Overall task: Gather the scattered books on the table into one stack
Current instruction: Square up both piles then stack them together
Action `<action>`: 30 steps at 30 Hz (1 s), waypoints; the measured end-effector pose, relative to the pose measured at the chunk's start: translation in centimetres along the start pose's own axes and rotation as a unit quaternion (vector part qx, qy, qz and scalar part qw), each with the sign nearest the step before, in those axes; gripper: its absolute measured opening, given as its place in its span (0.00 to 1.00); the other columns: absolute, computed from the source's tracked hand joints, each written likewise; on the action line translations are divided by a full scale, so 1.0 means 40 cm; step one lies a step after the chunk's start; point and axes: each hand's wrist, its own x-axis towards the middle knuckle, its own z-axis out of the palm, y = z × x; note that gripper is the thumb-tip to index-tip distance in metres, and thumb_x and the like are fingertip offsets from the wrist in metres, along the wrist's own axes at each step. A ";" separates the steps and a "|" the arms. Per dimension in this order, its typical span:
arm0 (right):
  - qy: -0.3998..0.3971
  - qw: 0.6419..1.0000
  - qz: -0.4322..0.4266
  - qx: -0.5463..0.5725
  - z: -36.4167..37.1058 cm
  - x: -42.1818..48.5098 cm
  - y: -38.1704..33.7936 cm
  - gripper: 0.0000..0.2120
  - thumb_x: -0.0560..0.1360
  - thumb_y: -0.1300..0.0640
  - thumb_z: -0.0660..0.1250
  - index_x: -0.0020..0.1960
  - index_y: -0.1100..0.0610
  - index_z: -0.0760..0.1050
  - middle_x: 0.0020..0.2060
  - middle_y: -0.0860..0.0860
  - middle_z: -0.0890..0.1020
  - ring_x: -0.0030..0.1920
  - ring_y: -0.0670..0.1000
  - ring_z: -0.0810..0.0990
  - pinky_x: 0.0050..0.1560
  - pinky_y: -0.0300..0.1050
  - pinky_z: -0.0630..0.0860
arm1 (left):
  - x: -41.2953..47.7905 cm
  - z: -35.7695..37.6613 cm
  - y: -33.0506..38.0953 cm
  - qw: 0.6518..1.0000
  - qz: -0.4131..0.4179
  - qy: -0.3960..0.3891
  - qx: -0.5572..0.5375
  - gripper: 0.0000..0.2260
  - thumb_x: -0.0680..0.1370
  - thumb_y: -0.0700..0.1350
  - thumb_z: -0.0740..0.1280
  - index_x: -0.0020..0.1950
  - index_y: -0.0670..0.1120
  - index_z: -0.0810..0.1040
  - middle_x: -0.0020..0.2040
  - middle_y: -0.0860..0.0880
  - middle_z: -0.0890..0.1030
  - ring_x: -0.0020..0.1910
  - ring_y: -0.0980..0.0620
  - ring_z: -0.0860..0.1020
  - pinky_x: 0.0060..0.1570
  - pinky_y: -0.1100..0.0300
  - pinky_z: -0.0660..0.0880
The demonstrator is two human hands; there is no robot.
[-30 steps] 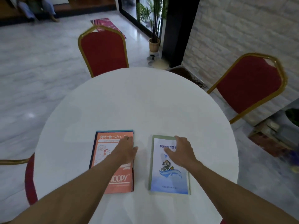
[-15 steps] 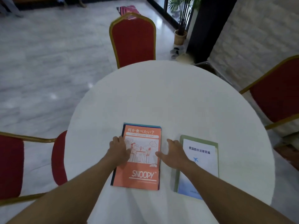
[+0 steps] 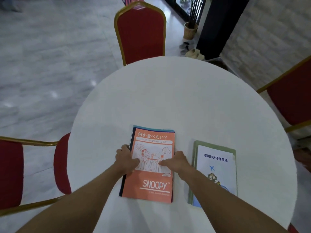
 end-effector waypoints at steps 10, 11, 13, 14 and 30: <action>0.070 0.992 -0.059 0.082 -0.036 0.044 -0.049 0.22 0.78 0.61 0.68 0.66 0.53 0.61 0.56 0.50 0.80 0.47 0.48 0.82 0.34 0.39 0.79 | 0.076 -0.011 0.111 0.991 0.125 0.030 0.017 0.19 0.79 0.44 0.66 0.67 0.43 0.65 0.69 0.42 0.63 0.64 0.42 0.74 0.57 0.52 0.77; 0.087 0.989 -0.072 0.091 -0.054 0.054 -0.064 0.22 0.79 0.61 0.66 0.68 0.52 0.61 0.55 0.48 0.80 0.46 0.46 0.82 0.32 0.36 0.79 | 0.096 -0.011 0.140 0.989 0.144 0.031 0.023 0.17 0.79 0.44 0.65 0.66 0.43 0.67 0.69 0.41 0.63 0.64 0.41 0.74 0.58 0.53 0.76; 0.123 0.982 -0.095 0.106 -0.096 0.079 -0.102 0.22 0.79 0.60 0.63 0.70 0.50 0.63 0.55 0.47 0.81 0.47 0.47 0.83 0.37 0.39 0.82 | 0.139 -0.010 0.204 0.984 0.174 0.037 0.029 0.17 0.80 0.44 0.65 0.66 0.42 0.68 0.69 0.40 0.64 0.64 0.41 0.74 0.60 0.54 0.74; 0.135 0.979 -0.105 0.113 -0.119 0.094 -0.122 0.21 0.78 0.60 0.62 0.70 0.50 0.65 0.57 0.48 0.82 0.50 0.50 0.84 0.46 0.47 0.85 | 0.160 -0.008 0.237 0.982 0.184 0.039 0.029 0.17 0.79 0.44 0.66 0.66 0.41 0.68 0.69 0.39 0.65 0.65 0.41 0.74 0.61 0.54 0.73; 0.230 0.965 -0.112 0.060 -0.326 0.340 -0.238 0.17 0.79 0.59 0.63 0.67 0.56 0.73 0.64 0.58 0.78 0.60 0.61 0.81 0.57 0.58 0.82 | 0.373 0.061 0.507 0.960 0.269 0.052 0.057 0.14 0.81 0.42 0.62 0.66 0.41 0.71 0.65 0.41 0.77 0.65 0.43 0.74 0.66 0.49 0.73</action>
